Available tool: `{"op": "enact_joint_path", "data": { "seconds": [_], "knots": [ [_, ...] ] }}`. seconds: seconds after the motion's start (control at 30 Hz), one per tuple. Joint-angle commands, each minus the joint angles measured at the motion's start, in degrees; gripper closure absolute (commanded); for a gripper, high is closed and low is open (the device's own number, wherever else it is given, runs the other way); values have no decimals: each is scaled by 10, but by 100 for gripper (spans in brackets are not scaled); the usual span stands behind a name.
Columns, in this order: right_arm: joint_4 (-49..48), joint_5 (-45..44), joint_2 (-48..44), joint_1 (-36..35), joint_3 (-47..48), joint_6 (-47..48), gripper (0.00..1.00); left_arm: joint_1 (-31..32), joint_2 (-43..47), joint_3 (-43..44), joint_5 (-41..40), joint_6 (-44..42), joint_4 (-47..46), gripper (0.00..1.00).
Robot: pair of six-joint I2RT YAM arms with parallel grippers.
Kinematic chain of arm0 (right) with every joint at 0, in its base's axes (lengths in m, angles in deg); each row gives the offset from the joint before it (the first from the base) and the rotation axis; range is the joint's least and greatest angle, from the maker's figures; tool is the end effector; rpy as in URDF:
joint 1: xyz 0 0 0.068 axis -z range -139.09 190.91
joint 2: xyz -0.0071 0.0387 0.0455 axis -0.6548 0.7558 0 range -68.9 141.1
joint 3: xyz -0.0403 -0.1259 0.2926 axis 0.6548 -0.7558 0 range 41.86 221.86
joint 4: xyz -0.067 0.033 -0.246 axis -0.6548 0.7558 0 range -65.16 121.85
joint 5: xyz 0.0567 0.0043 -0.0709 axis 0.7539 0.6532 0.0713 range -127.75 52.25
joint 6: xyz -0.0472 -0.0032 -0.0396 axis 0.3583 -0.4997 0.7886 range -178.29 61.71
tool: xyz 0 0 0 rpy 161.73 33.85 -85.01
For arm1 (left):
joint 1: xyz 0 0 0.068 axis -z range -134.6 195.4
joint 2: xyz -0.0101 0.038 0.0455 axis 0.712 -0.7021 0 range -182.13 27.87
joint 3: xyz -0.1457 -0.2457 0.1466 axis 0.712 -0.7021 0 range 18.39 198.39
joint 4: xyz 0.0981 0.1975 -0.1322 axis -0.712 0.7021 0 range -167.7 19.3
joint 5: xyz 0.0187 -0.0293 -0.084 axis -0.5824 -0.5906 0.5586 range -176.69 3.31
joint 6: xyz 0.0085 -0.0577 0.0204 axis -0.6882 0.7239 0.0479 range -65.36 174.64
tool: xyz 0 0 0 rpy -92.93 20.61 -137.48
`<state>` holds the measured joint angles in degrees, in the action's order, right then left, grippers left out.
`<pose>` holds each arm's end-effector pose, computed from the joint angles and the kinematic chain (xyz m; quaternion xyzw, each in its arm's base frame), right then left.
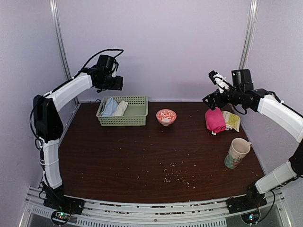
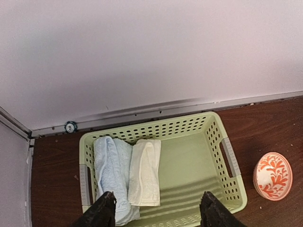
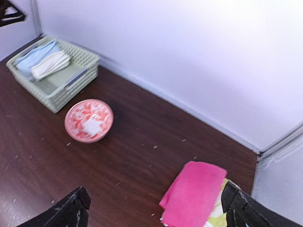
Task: Roll the towels
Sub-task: Reset both arms
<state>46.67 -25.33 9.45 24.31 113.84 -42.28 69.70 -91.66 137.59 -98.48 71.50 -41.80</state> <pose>0.2917 0.0974 0.3973 -0.2928 0.8031 0.0955 0.5101 0.4704 -0.2019 0.3742 0.0112 0.8883 -0.0724 0.4533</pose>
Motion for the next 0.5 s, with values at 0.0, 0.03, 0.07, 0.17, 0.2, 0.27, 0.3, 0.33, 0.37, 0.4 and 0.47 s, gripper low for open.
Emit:
{"op": "enact_joint_path", "data": {
  "seconds": [0.0,0.03,0.07,0.17,0.2,0.27,0.3,0.33,0.37,0.4,0.47],
  "knots": [
    [-73,-133,-1,12,16,-70,0,-2,116,-99,5,-58,-67,38],
    [-83,-142,-1,12,15,-78,0,-2,142,-127,11,-68,-84,38],
    [-92,-149,-1,12,15,-87,0,-2,168,-158,18,-82,-100,37],
    [-116,-171,1,12,13,-136,0,-2,227,-244,38,-112,-136,33],
    [-123,-177,1,12,12,-153,0,-2,244,-268,50,-124,-148,33],
    [-134,-188,-1,12,10,-178,0,-2,271,-315,81,-144,-172,32],
    [-139,-193,-4,12,8,-185,0,-2,287,-335,94,-155,-183,32],
    [-145,-196,-7,12,3,-188,0,-2,299,-355,105,-162,-192,31],
    [-152,-199,-9,12,-1,-192,0,-2,309,-375,114,-170,-205,28],
    [-158,-201,-11,12,-6,-195,0,-1,320,-394,119,-175,-216,13],
    [-164,-198,-15,12,-13,-199,0,-1,339,-424,128,-185,-242,2]
  ]
}}
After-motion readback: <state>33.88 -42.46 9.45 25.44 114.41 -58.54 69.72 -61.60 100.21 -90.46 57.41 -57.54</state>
